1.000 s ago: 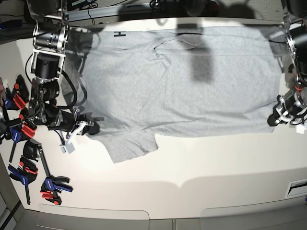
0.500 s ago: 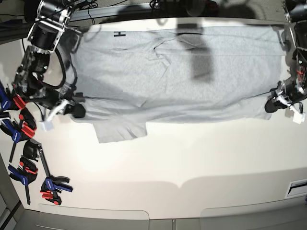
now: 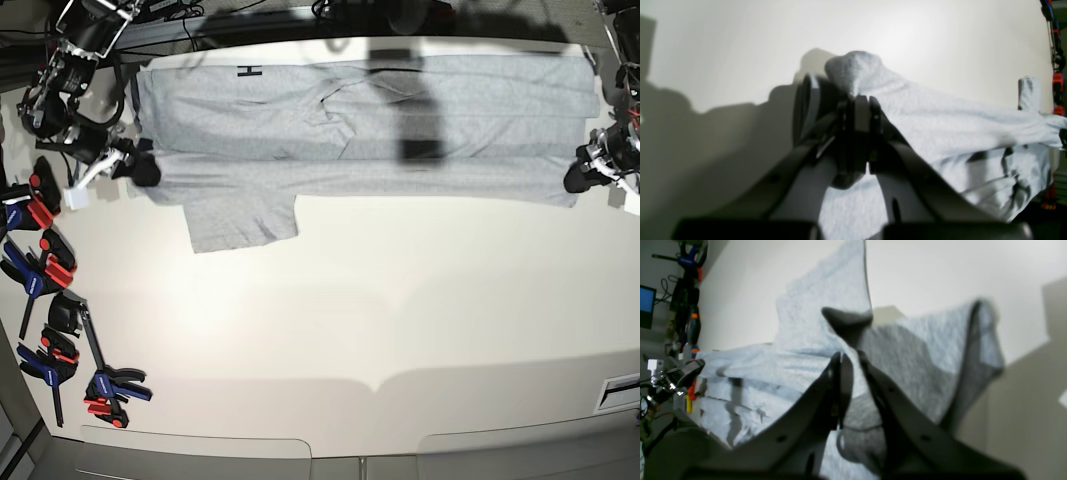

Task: Fold the T-shirt properly
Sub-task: 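Lift the side edges and fold them toward the shoulder edge, then release the shirt and move the right gripper to the sleeve end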

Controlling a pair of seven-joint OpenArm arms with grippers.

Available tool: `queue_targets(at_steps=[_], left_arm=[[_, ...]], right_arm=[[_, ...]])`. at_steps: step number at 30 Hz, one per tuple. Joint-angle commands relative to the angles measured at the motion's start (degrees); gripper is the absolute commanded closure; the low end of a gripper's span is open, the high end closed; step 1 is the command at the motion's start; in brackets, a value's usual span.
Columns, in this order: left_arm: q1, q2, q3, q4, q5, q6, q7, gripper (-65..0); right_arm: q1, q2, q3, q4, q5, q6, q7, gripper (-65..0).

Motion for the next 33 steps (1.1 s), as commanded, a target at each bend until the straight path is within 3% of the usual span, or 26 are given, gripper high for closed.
queue_targets(at_steps=[1, 14, 23, 24, 28, 33], left_arm=[[-0.4, -1.6, -0.5, 1.0, -1.4, -0.5, -0.9, 0.0], [0.2, -1.6, -0.5, 1.0, -1.4, -0.5, 5.1, 0.0], [0.3, -1.7, -0.5, 1.0, -1.4, -0.5, 5.3, 0.0], [0.3, -1.7, -0.5, 1.0, -1.4, -0.5, 5.3, -2.8], [0.3, -2.6, -0.5, 1.0, -1.4, -0.5, 4.6, -13.3], [0.3, -5.5, -0.5, 1.7, -4.8, -0.5, 4.7, -13.6]], right_arm=[[0.0, 1.4, 0.4, 1.1, 1.2, 0.5, 0.8, 0.0], [-2.8, 1.4, 0.4, 1.0, 0.6, 0.5, 0.7, 0.0], [-2.7, 1.4, 0.4, 1.0, 0.1, 0.5, 0.2, 0.0], [-2.7, 1.4, 0.4, 1.0, -0.6, 0.5, 0.3, 0.0], [-2.7, 1.4, 0.4, 1.0, -1.0, 0.5, 0.7, -16.3], [-1.6, 2.2, 1.0, 1.0, -0.4, 0.5, 2.1, -17.6]])
